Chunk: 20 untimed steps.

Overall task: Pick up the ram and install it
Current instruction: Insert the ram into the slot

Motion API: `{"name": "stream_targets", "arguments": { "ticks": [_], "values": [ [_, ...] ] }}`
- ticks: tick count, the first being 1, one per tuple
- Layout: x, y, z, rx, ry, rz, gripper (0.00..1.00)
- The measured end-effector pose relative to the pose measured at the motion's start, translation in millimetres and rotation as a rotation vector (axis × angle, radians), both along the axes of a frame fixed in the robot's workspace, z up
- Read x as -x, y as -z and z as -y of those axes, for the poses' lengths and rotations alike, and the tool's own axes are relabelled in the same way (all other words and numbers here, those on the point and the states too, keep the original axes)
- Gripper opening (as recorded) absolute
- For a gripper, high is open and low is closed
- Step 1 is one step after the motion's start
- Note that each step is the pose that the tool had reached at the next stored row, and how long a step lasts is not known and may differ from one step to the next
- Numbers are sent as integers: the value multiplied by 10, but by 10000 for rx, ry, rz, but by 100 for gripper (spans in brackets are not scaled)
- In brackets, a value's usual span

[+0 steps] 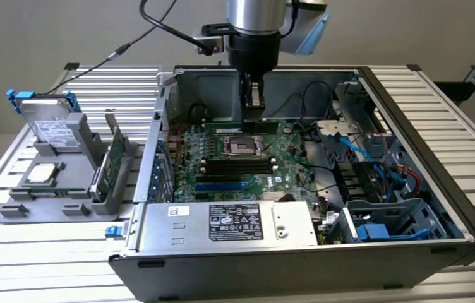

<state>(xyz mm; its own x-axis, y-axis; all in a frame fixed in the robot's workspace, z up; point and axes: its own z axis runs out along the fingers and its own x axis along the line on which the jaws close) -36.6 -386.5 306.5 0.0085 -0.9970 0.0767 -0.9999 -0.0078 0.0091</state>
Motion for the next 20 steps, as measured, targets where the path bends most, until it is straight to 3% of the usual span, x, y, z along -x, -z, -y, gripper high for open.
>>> {"name": "stream_targets", "arguments": {
  "ticks": [16,20],
  "values": [
    [7,292,-1,-1,1,-1,13],
    [9,364,-1,0,0,-29,13]
  ]
}}
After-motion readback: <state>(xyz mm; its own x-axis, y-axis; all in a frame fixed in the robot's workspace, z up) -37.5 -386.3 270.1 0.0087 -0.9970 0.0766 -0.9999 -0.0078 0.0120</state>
